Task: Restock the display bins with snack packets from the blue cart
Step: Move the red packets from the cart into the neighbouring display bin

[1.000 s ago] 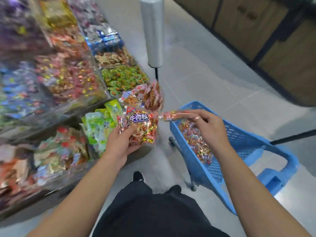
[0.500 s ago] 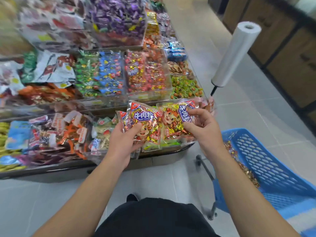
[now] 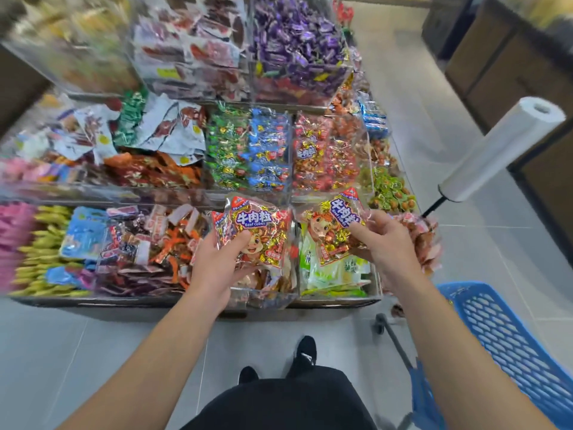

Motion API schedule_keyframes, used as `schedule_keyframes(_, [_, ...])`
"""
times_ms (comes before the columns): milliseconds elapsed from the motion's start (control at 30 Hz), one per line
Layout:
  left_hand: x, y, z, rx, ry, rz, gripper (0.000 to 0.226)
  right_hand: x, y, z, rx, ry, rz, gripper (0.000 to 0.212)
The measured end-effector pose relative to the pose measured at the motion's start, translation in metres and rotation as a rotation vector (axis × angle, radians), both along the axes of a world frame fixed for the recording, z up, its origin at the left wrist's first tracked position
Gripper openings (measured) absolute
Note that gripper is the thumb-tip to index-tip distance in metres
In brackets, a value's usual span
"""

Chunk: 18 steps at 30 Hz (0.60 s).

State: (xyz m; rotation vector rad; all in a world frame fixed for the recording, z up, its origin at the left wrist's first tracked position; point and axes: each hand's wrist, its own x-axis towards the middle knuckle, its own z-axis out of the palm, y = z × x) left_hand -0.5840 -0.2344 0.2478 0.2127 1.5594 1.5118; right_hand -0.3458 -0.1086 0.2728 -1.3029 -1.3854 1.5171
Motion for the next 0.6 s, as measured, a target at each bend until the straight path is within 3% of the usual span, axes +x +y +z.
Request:
schedule_keyframes(33, [-0.004, 0.005, 0.002, -0.005, -0.007, 0.016, 0.060, -0.002, 0.010, 0.002, 0.023, -0.018, 0.004, 0.012])
schedule_keyframes(267, [-0.022, 0.057, -0.001, -0.033, -0.002, 0.075, 0.069, -0.012, 0.102, 0.005, 0.230, -0.246, 0.003, 0.032])
schedule_keyframes(367, [-0.025, 0.086, -0.006, -0.060, 0.004, 0.116, 0.075, -0.021, 0.149, -0.002, 0.346, -0.440, 0.042, 0.027])
schedule_keyframes(600, [-0.028, 0.135, -0.018, -0.135, 0.007, 0.237, 0.087, -0.055, 0.239, -0.028, 0.481, -0.599, 0.227, 0.020])
